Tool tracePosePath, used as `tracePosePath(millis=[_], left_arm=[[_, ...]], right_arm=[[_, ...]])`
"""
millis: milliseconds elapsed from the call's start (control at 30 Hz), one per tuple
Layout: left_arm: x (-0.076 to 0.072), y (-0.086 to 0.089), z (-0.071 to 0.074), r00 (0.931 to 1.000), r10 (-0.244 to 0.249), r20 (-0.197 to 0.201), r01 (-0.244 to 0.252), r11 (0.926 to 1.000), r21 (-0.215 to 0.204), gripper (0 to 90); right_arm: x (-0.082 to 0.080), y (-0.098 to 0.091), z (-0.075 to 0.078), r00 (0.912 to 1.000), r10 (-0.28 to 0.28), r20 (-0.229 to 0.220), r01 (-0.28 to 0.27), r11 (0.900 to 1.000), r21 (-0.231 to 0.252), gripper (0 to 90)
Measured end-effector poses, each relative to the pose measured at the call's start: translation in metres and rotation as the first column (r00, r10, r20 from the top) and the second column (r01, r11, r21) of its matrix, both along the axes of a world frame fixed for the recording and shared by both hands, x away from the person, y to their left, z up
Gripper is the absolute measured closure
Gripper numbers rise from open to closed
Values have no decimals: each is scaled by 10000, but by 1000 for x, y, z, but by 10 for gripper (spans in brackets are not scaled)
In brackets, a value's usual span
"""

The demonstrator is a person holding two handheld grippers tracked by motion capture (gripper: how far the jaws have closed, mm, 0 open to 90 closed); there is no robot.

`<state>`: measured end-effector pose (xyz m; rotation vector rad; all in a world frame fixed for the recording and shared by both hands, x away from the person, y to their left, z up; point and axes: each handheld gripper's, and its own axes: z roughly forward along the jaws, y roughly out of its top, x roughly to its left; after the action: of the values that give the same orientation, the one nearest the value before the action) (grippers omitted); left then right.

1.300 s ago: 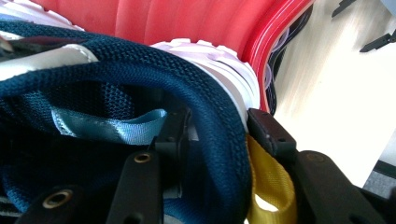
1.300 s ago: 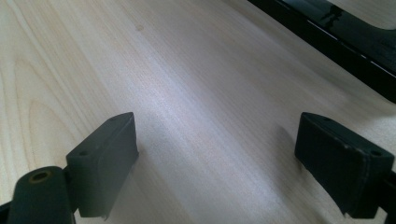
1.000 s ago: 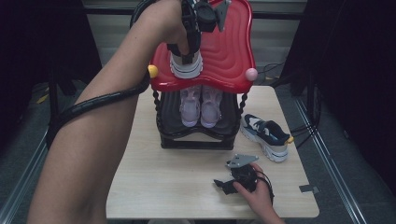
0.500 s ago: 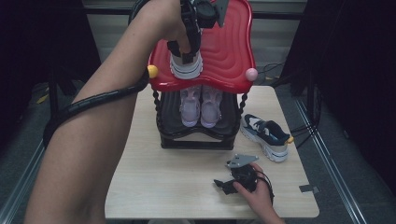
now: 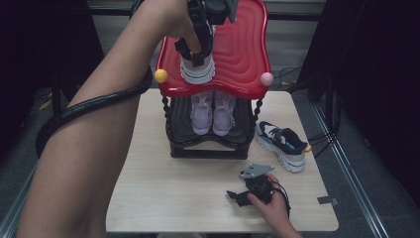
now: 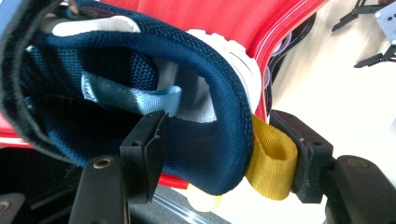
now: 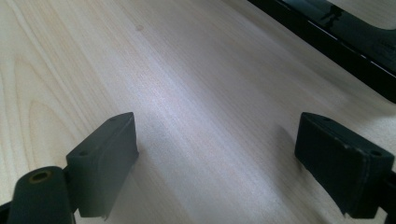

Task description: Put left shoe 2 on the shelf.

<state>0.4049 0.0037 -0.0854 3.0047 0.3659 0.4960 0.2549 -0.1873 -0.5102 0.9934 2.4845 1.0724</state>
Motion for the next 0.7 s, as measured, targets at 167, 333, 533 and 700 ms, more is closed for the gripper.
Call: tracePosePath(millis=[167,333,533,700], left_arm=[[-3,4,6,9999,80,85,-78,9998,-164,371],[-5,9,11,9997,233,43,-232,9995,-209,366],[-7,17,13,9993,385,-30,-386,9987,-331,363],[-8,25,15,9985,541,-117,-545,9978,-375,360]], right_arm=[[0,0,0,10000,0,-2,0,10000,1,124],[0,0,0,10000,-3,-7,3,10000,5,124],[0,0,0,10000,2,0,-2,10000,2,124],[0,0,0,10000,-2,-6,2,10000,3,124]])
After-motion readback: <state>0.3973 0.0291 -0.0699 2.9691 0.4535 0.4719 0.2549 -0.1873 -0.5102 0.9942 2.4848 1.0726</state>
